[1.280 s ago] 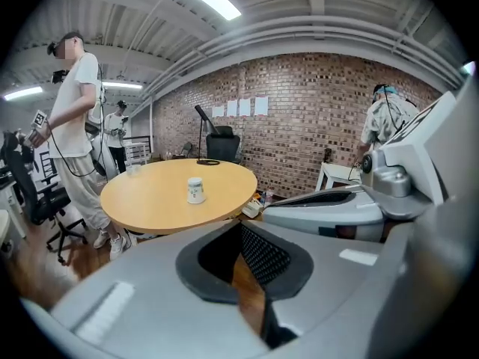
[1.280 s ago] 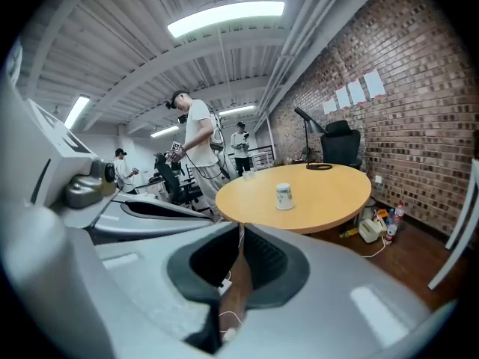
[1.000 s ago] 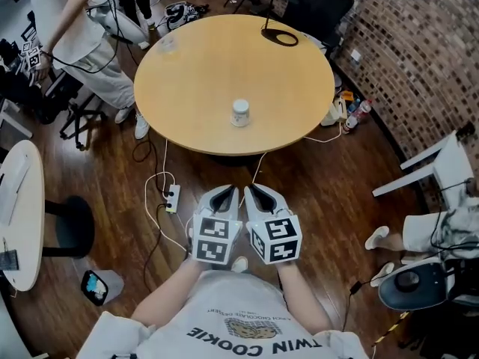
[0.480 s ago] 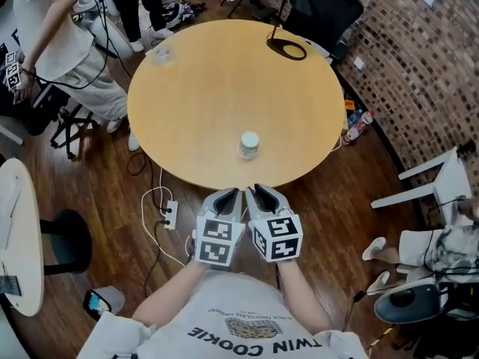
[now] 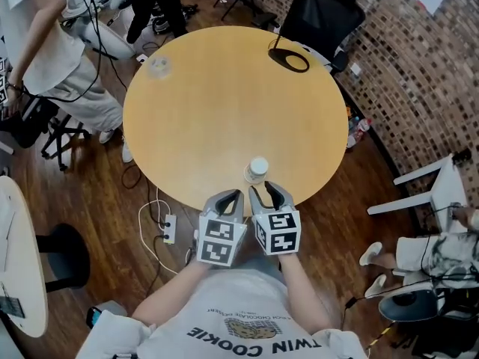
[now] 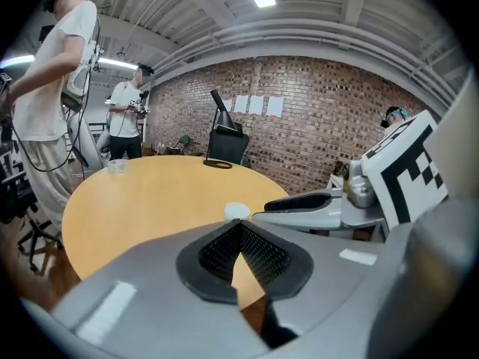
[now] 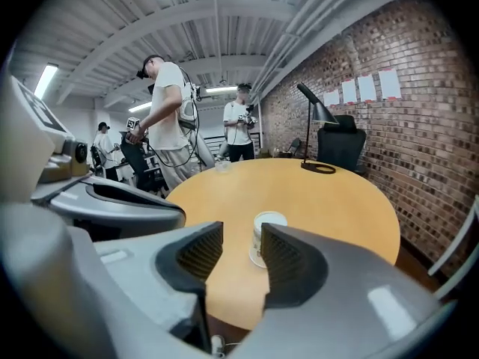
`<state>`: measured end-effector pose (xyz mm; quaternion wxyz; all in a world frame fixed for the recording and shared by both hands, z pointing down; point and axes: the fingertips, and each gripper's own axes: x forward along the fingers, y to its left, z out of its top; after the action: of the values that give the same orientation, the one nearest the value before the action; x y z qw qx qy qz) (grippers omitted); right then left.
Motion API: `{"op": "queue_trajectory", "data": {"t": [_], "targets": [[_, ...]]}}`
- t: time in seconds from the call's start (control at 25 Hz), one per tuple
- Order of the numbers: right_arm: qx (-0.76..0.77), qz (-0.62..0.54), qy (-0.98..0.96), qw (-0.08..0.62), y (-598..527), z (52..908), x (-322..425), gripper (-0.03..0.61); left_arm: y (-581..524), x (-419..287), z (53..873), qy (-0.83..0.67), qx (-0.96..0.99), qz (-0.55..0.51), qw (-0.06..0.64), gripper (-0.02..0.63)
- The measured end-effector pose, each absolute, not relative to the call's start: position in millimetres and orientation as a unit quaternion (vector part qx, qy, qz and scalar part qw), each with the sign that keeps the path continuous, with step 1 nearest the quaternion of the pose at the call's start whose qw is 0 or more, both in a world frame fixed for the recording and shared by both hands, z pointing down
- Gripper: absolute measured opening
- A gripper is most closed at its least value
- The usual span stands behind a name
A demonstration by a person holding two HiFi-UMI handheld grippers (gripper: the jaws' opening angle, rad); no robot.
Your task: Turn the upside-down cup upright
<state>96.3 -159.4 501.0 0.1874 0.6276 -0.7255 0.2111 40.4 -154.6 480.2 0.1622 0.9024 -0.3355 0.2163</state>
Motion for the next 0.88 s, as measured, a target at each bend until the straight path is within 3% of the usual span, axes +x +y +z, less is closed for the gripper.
{"op": "queue_trajectory", "data": {"t": [0.16, 0.52, 0.88], "targets": [[0.638, 0.207, -0.712, 0.210, -181, 512, 110, 0.161, -170, 42, 483, -0.332, 0.902, 0.219, 0.166, 0.005], [0.609, 0.225, -0.718, 0.251, -209, 549, 127, 0.308, -200, 49, 484, -0.359, 0.890, 0.224, 0.168, 0.005], [0.590, 0.230, -0.730, 0.258, -224, 564, 141, 0.316, -214, 64, 489, -0.381, 0.878, 0.227, 0.177, 0.005]]}}
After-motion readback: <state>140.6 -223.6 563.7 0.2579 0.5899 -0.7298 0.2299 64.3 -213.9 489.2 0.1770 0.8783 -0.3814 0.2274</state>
